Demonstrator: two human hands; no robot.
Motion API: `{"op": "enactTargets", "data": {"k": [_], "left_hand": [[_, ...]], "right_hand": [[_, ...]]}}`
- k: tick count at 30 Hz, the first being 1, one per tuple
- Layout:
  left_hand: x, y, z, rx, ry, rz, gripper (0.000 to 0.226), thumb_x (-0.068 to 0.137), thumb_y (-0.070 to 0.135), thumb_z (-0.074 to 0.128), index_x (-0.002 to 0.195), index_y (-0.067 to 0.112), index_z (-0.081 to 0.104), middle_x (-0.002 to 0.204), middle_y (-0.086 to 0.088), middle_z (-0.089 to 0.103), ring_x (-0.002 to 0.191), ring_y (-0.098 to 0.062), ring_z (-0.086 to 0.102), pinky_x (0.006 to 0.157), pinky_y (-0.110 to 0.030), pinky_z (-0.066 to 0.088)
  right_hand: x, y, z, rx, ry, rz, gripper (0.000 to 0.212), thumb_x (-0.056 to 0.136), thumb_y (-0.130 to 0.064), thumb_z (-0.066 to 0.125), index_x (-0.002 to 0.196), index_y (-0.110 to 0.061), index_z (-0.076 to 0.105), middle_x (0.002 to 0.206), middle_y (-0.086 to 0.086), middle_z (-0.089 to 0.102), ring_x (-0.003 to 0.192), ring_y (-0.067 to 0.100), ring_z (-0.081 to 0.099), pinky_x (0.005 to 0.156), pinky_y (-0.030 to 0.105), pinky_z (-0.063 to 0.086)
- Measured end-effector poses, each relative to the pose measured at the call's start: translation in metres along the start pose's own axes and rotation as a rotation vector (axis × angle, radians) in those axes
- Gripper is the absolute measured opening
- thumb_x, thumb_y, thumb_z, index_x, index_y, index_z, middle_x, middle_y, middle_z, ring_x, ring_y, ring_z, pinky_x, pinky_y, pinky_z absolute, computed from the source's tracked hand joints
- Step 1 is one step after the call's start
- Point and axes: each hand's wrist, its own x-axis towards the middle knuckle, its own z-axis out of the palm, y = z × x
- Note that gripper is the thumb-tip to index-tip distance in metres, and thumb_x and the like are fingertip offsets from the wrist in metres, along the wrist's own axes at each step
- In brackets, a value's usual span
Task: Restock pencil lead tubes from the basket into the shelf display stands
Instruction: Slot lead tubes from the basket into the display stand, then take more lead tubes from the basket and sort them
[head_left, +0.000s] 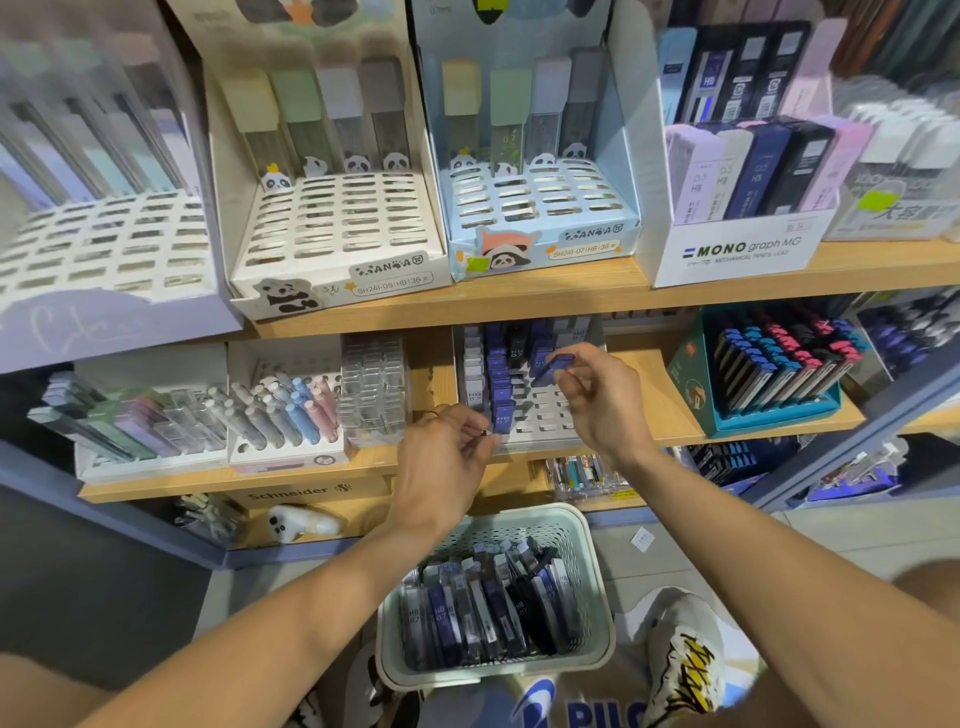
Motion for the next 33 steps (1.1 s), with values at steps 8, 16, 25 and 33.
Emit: {"op": "enactTargets", "data": {"k": [8,16,25,33], "left_hand": [[-0.006,-0.005,0.000,0.029,-0.055,0.057,0.021,0.092,0.023,0.078,0.112,0.017,0.075,0.104,0.006,0.073,0.091,-0.007,0.068,0.091,-0.028,0.058],[-0.008,-0.008,-0.004,0.007,-0.080,0.078,0.020,0.094,0.023,0.076,0.114,0.020,0.072,0.104,0.007,0.070,0.092,-0.005,0.067,0.091,-0.029,0.059],[-0.062,-0.043,0.011,0.126,-0.353,0.030,0.024,0.095,0.027,0.073,0.118,0.021,0.070,0.101,0.005,0.074,0.094,-0.013,0.067,0.086,-0.029,0.053],[-0.112,-0.091,0.094,0.165,-0.726,-0.291,0.048,0.099,0.020,0.066,0.146,0.016,0.055,0.130,-0.009,0.069,0.116,-0.025,0.065,0.098,-0.031,0.049]], "right_hand": [[0.009,0.009,0.006,-0.336,-0.057,-0.066,0.008,0.097,-0.006,0.063,0.101,-0.006,0.070,0.092,0.006,0.072,0.085,0.017,0.065,0.080,0.032,0.054],[0.009,0.003,0.009,-0.309,-0.019,0.093,0.019,0.095,-0.014,0.070,0.081,-0.001,0.067,0.078,0.007,0.070,0.074,0.020,0.064,0.068,0.019,0.048],[-0.086,0.039,0.010,-0.460,-0.195,0.092,0.007,0.091,-0.012,0.071,0.095,-0.013,0.075,0.099,0.000,0.076,0.092,0.019,0.070,0.080,0.025,0.055],[-0.165,0.127,0.076,-0.611,-0.546,0.602,0.034,0.090,-0.023,0.075,0.118,-0.009,0.063,0.116,0.012,0.071,0.109,0.030,0.068,0.093,0.036,0.056]]}}
